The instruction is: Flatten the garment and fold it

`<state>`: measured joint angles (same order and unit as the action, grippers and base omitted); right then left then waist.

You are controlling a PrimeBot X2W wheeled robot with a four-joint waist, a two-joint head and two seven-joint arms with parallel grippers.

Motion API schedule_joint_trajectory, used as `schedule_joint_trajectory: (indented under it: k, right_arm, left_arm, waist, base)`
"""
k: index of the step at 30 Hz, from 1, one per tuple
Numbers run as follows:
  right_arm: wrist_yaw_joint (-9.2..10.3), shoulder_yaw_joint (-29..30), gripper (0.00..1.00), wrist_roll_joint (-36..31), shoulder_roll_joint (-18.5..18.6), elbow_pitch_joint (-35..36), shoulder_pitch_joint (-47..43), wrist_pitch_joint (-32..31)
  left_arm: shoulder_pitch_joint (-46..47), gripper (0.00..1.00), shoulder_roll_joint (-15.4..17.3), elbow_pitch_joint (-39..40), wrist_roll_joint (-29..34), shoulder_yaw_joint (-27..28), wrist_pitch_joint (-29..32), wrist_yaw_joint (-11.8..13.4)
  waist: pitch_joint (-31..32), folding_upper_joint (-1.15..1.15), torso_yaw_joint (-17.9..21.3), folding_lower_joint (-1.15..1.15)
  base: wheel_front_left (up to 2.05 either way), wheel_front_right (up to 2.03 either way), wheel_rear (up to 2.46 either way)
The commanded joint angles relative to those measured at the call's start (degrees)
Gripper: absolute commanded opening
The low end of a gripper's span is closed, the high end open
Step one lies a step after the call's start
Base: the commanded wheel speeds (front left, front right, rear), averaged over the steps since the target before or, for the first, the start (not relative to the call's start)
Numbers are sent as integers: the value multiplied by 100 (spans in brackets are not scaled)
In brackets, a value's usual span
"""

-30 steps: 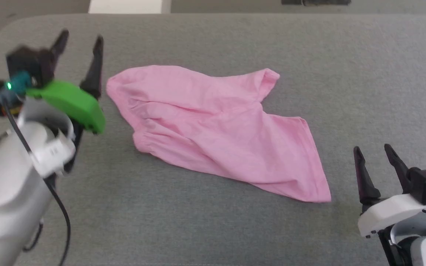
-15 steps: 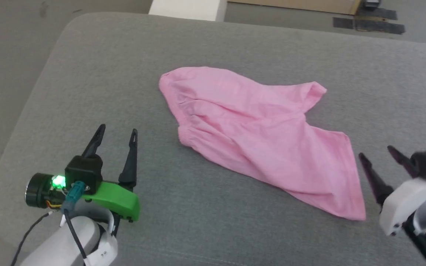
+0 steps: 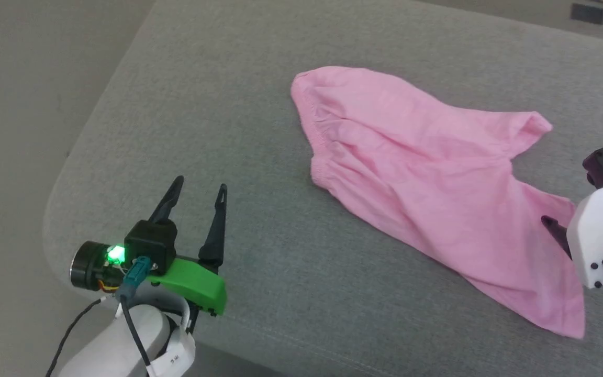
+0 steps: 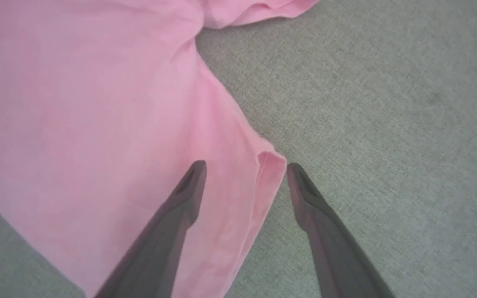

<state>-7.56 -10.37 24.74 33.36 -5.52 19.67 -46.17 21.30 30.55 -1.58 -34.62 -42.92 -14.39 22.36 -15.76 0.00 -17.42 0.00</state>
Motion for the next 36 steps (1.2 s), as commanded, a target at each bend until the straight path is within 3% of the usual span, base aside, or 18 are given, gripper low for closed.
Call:
schedule_joint_trajectory:
  k: [1,5,6,7,8,14,23,27,31,36]
  right_arm:
    - [8,-55,100,25,14,-68,96,-14]
    - [8,-233,100,-36,92,-280,166,119]
    - [8,-249,55,5,66,-339,162,143]
    - [8,-265,33,18,56,-369,164,175]
    - [8,-290,0,11,50,-387,167,249]
    - [8,-366,0,49,63,-256,124,756]
    - [8,10,0,281,176,865,-427,1389]
    - [8,514,0,464,138,1576,-1019,1136]
    - [8,1170,0,692,-45,2363,-1662,491]
    - [8,1831,0,683,-347,2795,-1632,-146]
  left_arm:
    - [100,100,-43,-32,-6,17,-25,-21]
    - [106,100,-113,-103,16,29,-37,-44]
    - [101,100,-127,-123,20,35,-39,-48]
    - [95,100,-134,-138,23,40,-41,-51]
    - [79,100,-137,-157,21,52,-43,-50]
    - [-11,100,-105,-244,-41,86,-44,-97]
    - [-147,100,8,-231,-193,89,93,-123]
    - [-234,100,52,-164,-235,81,150,-87]
    - [-321,100,95,-71,-248,54,187,-52]
    - [-319,100,99,18,-231,-15,223,-80]
  waist:
    - [-253,0,-290,0]
    - [-319,0,-385,0]
    - [-318,0,-393,0]
    - [-311,0,-393,0]
    - [-291,0,-377,0]
    - [-45,0,-117,0]
    - [497,0,483,0]
    - [646,0,617,0]
    - [688,0,653,0]
    - [537,0,560,0]
  base:
    - [0,0,0]
    - [0,0,0]
    - [0,0,0]
    - [0,0,0]
    - [0,0,0]
    - [0,0,0]
    - [0,0,0]
    - [0,0,0]
    - [0,0,0]
    - [0,0,0]
